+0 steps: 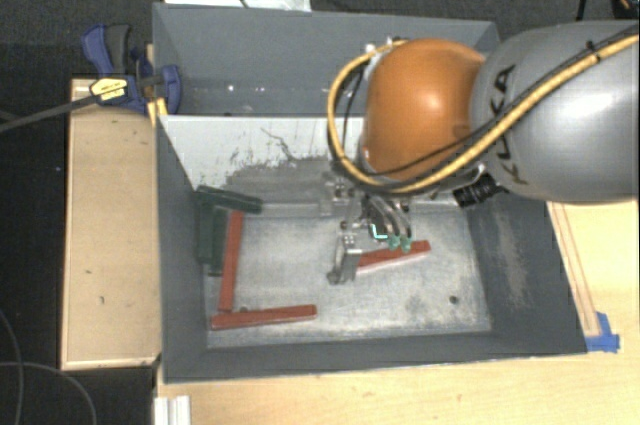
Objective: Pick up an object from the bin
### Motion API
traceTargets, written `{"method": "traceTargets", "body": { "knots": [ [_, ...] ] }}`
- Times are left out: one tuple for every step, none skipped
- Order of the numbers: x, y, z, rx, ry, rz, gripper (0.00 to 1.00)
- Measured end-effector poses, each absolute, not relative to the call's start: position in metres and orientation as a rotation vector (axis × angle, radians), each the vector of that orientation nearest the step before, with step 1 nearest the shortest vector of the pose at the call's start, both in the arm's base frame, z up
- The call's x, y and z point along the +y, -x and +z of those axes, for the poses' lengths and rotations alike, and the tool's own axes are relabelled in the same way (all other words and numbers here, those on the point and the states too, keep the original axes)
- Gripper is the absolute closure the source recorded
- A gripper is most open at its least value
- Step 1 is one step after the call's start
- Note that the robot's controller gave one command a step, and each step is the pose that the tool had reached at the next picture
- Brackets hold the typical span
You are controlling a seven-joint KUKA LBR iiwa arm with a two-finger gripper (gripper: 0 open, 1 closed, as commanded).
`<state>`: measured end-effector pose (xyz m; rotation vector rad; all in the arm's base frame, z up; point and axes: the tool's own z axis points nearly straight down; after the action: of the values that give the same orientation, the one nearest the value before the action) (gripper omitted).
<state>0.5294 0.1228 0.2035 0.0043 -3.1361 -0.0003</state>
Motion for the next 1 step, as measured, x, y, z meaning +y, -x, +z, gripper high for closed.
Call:
{"method": "traceTargets", "body": {
  "knots": [
    [0.0239,-0.5091,0.0673,-3.120,-0.334,0.001,0.00]
  ]
}}
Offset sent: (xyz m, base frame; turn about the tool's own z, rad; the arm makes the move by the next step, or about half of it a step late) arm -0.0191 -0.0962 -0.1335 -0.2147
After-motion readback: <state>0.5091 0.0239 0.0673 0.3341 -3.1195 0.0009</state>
